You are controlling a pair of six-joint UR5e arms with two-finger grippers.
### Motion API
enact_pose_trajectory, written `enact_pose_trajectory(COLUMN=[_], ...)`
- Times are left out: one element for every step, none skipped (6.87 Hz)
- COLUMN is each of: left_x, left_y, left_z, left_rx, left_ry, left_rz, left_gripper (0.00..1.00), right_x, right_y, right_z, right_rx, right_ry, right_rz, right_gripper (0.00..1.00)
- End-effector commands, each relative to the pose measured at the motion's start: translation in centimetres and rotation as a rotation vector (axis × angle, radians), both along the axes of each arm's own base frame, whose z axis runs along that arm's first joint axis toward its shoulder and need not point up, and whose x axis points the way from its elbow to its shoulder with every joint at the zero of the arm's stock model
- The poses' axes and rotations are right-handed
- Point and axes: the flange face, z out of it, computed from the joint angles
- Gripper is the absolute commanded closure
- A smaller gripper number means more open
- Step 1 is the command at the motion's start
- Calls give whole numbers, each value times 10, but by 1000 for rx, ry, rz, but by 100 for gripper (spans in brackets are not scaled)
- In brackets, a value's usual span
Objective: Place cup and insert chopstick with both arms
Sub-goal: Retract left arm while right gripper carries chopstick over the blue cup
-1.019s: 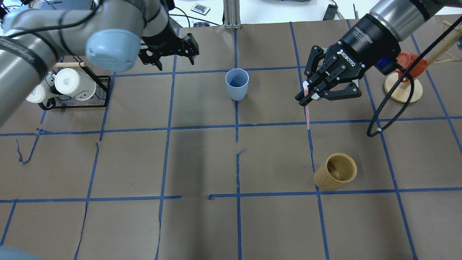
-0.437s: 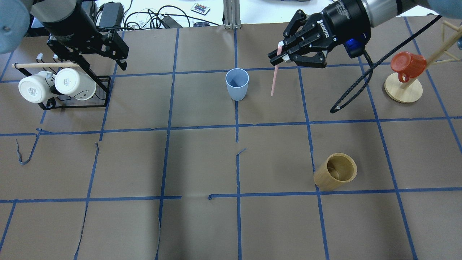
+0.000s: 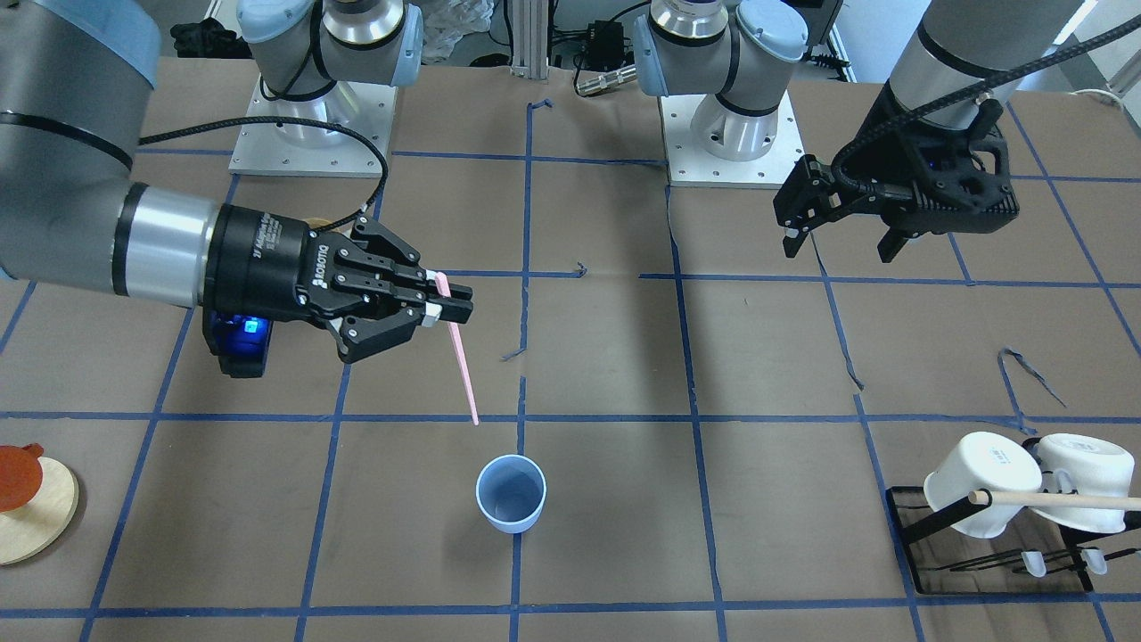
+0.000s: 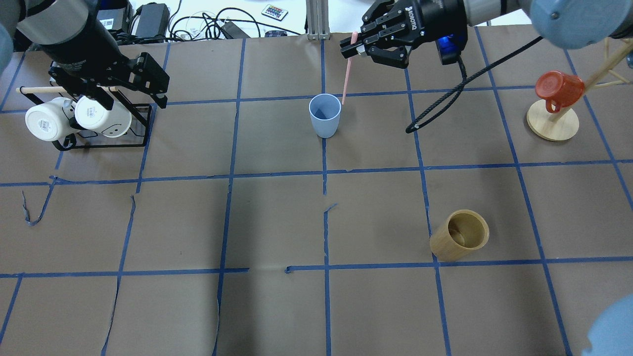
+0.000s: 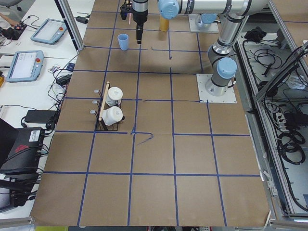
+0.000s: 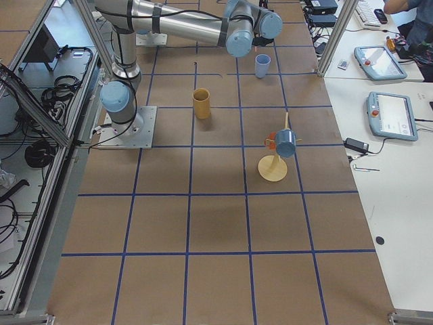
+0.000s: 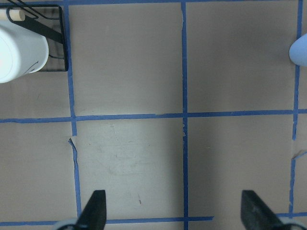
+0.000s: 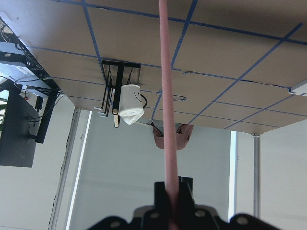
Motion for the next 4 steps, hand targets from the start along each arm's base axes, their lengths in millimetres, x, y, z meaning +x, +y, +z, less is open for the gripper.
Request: enact_pose_trajectory(left_x=[-1,-1,-1,-1], left_y=[3,4,4,5], left_z=[3,0,1,-3], left_rx=[-5,-1,-2,5], left_ry=[3,0,3,1], left_rz=[0,0,0,0], left_gripper=[0,0,0,0], right_x=[26,27,27,27], right_y=[-20,-26,-32,-33], right_z=[-36,-50,-61,-59], right_rx=[24,64,60,48], right_ry=[8,10,12,9], right_rz=[1,-7,-8,-10], right_gripper=[99,100,100,100])
